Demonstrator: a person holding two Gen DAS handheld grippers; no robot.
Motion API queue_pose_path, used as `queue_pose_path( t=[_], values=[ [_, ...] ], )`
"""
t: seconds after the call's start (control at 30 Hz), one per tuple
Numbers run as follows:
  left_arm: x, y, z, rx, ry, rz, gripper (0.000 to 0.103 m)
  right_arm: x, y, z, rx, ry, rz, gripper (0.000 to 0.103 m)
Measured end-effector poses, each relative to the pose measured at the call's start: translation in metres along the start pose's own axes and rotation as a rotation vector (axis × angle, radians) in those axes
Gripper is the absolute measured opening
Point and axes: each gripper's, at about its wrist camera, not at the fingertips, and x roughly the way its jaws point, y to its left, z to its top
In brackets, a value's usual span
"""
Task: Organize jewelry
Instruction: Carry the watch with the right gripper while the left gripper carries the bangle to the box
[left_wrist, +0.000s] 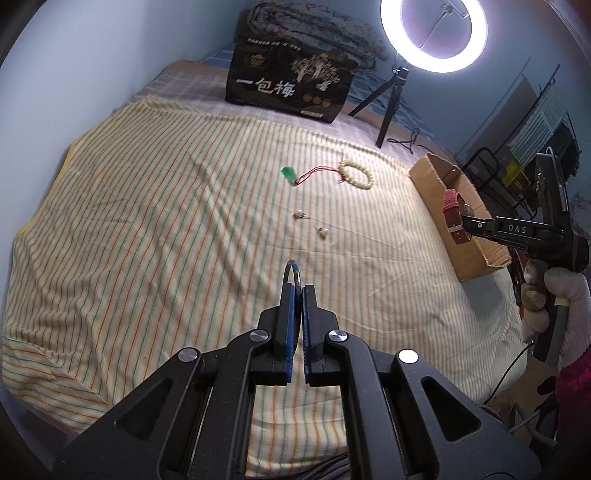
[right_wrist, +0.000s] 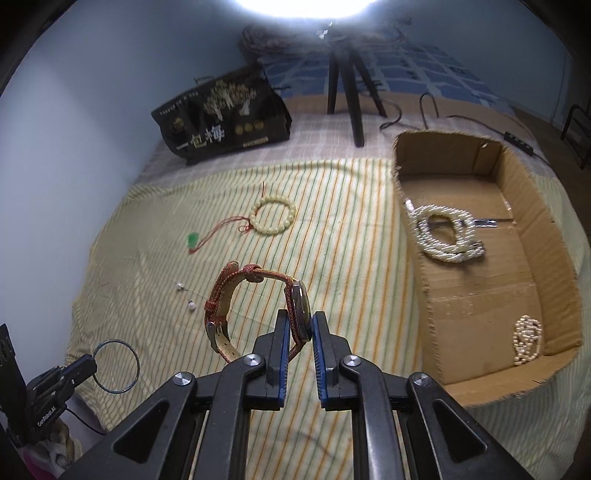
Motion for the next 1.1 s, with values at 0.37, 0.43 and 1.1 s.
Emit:
queue_pose_path(
  t=[0.37,0.43,1.1],
  values=[
    [-0.019,-0.042,0.011,0.072,-0.04,-0.045,0.001,-0.05,-0.031,-0.011,0.005,-0.075,-0.02,0.01],
    [-0.02,-0.053,0.015,0.088,-0.047,-0.059,0.001,-0.058,-0.04,-0.012,0.009,-0.087,-0.028,0.01],
    [0.004,-0.18,0.049,0.244,-0.059,-0.222,0.001,-0.093,-0.122,-0.007,0.083,-0.147,-0.113,0.01]
  ],
)
